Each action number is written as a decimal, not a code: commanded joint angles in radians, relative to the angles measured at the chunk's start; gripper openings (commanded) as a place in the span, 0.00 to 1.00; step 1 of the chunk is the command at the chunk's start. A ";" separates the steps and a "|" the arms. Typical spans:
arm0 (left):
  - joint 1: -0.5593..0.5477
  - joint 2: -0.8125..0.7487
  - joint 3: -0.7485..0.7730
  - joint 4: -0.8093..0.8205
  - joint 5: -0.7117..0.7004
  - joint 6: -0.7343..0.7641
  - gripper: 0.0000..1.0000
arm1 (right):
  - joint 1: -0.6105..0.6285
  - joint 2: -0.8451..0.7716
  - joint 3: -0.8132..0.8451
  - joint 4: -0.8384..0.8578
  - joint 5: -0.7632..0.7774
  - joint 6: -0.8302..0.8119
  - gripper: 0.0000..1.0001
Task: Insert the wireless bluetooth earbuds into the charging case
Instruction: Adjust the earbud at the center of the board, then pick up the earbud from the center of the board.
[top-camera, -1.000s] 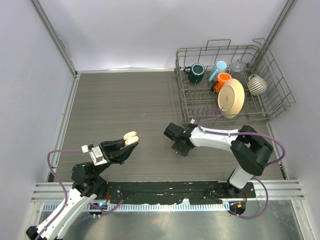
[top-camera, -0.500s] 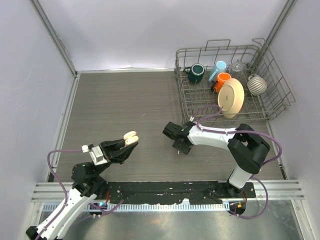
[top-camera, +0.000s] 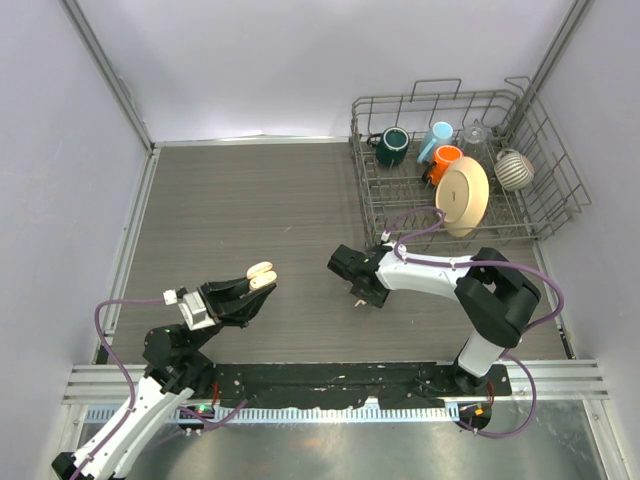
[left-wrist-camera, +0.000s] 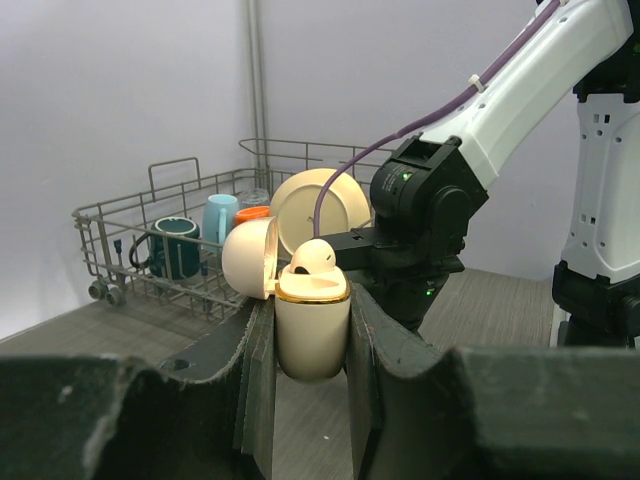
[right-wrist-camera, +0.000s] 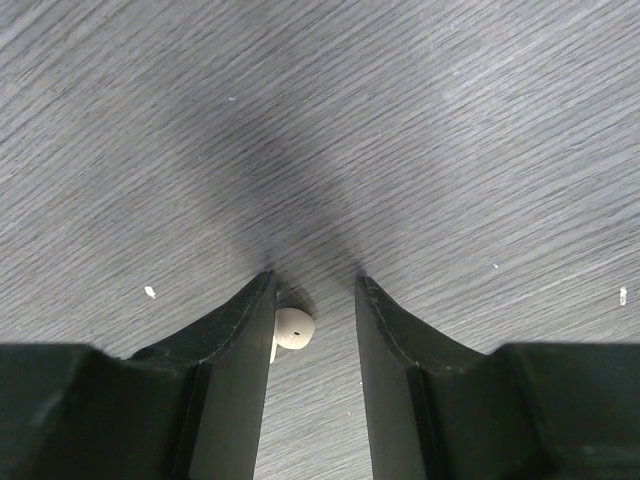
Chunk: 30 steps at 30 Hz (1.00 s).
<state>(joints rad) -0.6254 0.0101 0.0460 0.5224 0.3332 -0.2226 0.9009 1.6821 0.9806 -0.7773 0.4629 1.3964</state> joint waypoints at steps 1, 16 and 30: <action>0.000 -0.052 -0.031 0.022 -0.016 0.019 0.00 | -0.005 0.010 -0.017 0.035 -0.058 -0.024 0.44; 0.000 -0.052 -0.029 0.014 -0.019 0.017 0.00 | 0.021 -0.002 -0.013 0.026 -0.115 0.065 0.45; 0.000 -0.053 -0.023 0.011 -0.014 0.011 0.00 | 0.044 0.031 -0.017 0.046 -0.101 0.090 0.36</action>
<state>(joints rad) -0.6254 0.0101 0.0460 0.5175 0.3313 -0.2230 0.9340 1.6760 0.9836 -0.7723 0.3897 1.4445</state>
